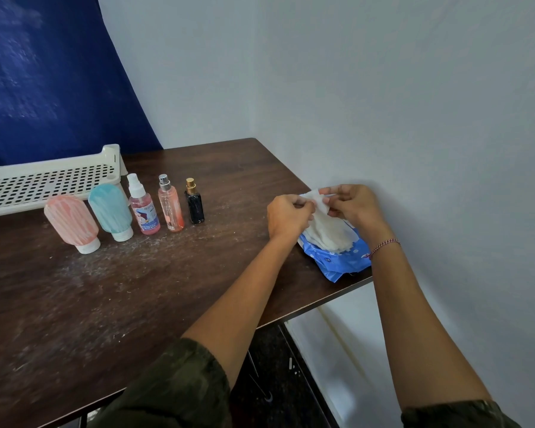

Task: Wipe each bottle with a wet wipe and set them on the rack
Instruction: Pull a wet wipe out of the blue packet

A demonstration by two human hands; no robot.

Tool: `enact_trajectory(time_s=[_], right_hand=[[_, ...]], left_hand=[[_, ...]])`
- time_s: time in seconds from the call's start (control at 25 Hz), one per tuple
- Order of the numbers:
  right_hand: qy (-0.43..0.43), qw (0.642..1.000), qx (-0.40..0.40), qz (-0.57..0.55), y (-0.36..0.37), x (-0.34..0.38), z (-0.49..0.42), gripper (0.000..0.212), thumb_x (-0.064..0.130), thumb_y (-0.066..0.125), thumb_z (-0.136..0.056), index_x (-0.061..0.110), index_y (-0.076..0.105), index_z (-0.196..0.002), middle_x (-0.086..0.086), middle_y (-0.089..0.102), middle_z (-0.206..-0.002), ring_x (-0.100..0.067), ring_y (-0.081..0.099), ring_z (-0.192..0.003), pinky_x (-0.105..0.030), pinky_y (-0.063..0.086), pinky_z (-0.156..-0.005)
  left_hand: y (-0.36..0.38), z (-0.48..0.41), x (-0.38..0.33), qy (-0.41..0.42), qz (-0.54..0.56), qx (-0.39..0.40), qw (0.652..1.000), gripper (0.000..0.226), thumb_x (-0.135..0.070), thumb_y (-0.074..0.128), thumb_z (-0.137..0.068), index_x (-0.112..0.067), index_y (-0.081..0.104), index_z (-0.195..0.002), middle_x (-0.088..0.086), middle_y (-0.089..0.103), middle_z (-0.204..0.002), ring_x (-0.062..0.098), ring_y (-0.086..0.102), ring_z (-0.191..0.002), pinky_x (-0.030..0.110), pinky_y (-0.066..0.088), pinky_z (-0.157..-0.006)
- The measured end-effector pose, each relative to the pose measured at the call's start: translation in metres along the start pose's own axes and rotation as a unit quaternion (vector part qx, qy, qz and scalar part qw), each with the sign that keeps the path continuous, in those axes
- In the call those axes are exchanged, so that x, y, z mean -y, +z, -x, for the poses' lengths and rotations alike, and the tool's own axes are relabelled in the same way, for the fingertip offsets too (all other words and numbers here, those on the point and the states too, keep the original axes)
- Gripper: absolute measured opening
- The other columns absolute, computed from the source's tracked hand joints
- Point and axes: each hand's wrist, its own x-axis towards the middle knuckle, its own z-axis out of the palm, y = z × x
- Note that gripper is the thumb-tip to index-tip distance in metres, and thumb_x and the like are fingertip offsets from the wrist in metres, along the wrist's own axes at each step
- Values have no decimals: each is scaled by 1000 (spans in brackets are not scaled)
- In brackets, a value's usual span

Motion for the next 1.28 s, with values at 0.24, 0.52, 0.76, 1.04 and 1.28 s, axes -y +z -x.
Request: enact_trajectory(time_s=[0.24,0.52,0.76,1.04,1.28], right_hand=[[4,1000,12,-4,0,2,3,22,5,73,-77,12,67,-97,-4,69,-75,-10,65,-71,-17,55,-65],[17,998,-43,-47,0,-1,2,21,-2,72,-75,6,65,-93,-7,67,-74,-12,64,-69,-18,56,-63],[-41,992,-87,76,1,2,-2,14,-1,59,-87,10,67,-90,-1,62,-81,-12,62,-61,-17,54,-54],[-50,988,-68,127,1,3,1,19,4,56,-88,10,72,-96,-6,69,-99,-15,67,-79,-34,56,-78],[-60,983,-2,172,-6,0,3,35,-1,72,-75,13,68,-107,-3,63,-95,-12,59,-80,-17,49,-71]], left_hand=[[0,0,-3,3,-3,8,1000,14,-33,77,-76,-25,68,-69,1,72,-67,10,71,-64,38,59,-75],[0,0,-1,8,0,14,1000,7,-20,70,-85,-13,70,-87,2,73,-76,11,71,-73,39,58,-78],[-1,5,-3,16,20,16,1000,3,-14,60,-91,-11,61,-92,8,73,-87,12,70,-73,35,59,-75],[-4,9,-6,22,17,7,1000,19,-4,61,-87,-15,49,-77,9,68,-82,12,70,-68,24,58,-59],[-8,6,-7,9,17,-31,999,15,-4,63,-84,-16,54,-83,-7,59,-72,7,64,-56,33,59,-64]])
